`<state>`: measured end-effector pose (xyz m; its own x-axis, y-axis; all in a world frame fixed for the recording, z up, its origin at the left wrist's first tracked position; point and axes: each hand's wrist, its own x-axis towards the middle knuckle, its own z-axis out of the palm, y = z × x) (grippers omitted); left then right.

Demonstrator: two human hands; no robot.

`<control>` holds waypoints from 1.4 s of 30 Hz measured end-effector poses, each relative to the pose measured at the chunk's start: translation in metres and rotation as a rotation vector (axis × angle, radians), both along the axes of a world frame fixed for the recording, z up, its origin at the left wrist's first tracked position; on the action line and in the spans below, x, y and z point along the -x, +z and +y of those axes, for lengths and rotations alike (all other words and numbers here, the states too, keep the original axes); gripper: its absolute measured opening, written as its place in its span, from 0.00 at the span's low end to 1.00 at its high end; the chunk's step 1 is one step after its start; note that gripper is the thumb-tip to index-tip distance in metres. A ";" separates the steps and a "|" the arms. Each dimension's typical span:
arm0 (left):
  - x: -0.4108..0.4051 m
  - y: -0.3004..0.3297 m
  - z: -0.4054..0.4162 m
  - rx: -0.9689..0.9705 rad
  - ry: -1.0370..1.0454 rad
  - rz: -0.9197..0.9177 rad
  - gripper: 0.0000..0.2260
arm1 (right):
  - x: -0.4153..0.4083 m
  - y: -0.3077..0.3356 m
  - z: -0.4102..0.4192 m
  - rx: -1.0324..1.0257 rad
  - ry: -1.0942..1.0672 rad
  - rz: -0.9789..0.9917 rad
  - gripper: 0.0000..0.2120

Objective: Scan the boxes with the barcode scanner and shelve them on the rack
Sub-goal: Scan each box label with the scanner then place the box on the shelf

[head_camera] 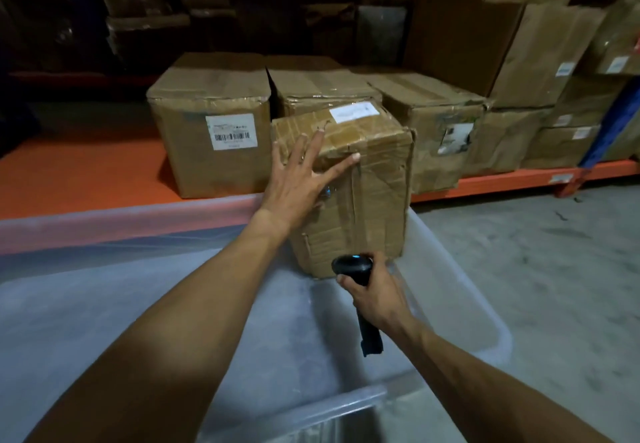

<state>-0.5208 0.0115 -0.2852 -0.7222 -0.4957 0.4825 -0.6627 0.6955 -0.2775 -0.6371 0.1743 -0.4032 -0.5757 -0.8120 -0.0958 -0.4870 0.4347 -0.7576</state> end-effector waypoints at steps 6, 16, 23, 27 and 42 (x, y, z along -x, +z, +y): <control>0.006 -0.001 -0.006 -0.015 -0.010 0.016 0.47 | 0.005 -0.026 -0.021 -0.189 -0.023 0.024 0.30; 0.007 -0.005 -0.006 0.001 -0.033 0.058 0.48 | 0.007 -0.055 -0.022 -0.425 0.035 -0.004 0.31; 0.006 -0.010 -0.003 0.000 -0.053 0.065 0.48 | 0.012 -0.026 -0.016 -0.398 0.011 0.023 0.33; 0.007 -0.009 0.003 0.002 -0.028 0.050 0.51 | 0.025 0.057 -0.016 0.240 -0.381 0.098 0.16; 0.030 -0.003 0.062 -0.339 -0.236 0.846 0.31 | 0.120 0.200 -0.043 -0.128 0.006 0.201 0.50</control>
<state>-0.5510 0.0740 -0.2882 -0.2979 -0.5912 0.7495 -0.3832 0.7931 0.4734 -0.7567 0.1316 -0.2032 -0.5885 -0.8044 -0.0819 -0.6258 0.5173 -0.5838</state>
